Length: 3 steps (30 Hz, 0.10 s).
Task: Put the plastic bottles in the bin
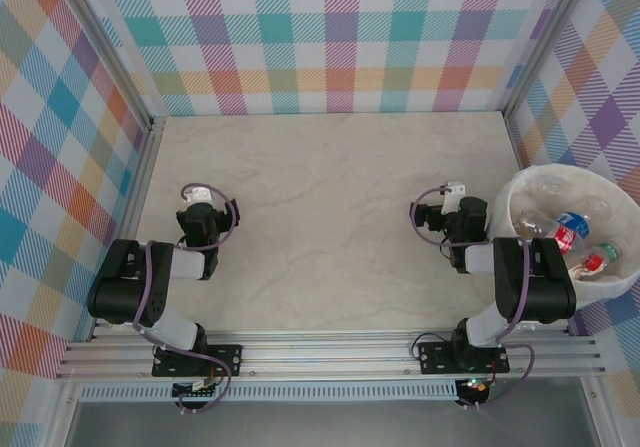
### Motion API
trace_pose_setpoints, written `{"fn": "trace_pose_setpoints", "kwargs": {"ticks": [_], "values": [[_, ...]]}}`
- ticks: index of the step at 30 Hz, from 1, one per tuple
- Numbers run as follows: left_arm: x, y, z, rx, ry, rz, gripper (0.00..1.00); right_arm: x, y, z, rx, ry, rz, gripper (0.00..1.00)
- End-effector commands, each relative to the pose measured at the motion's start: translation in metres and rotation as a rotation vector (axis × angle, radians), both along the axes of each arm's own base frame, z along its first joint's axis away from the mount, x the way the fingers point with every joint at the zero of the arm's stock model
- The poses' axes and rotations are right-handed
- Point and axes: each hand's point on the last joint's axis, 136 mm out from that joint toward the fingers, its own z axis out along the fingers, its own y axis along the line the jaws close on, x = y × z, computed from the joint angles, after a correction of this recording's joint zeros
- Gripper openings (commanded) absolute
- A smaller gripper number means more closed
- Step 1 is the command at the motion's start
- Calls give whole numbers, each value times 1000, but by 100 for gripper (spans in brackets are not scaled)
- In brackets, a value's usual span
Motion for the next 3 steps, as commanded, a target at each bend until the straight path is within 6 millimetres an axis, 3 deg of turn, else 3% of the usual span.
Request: {"fn": "trace_pose_setpoints", "kwargs": {"ticks": [1,3], "values": [[5,-3,6,13,-21,-17,100,9,-3,17,15,-57,-10,100],[5,-4,6,12,-22,-18,100,9,-4,17,13,-58,-12,100]]}}
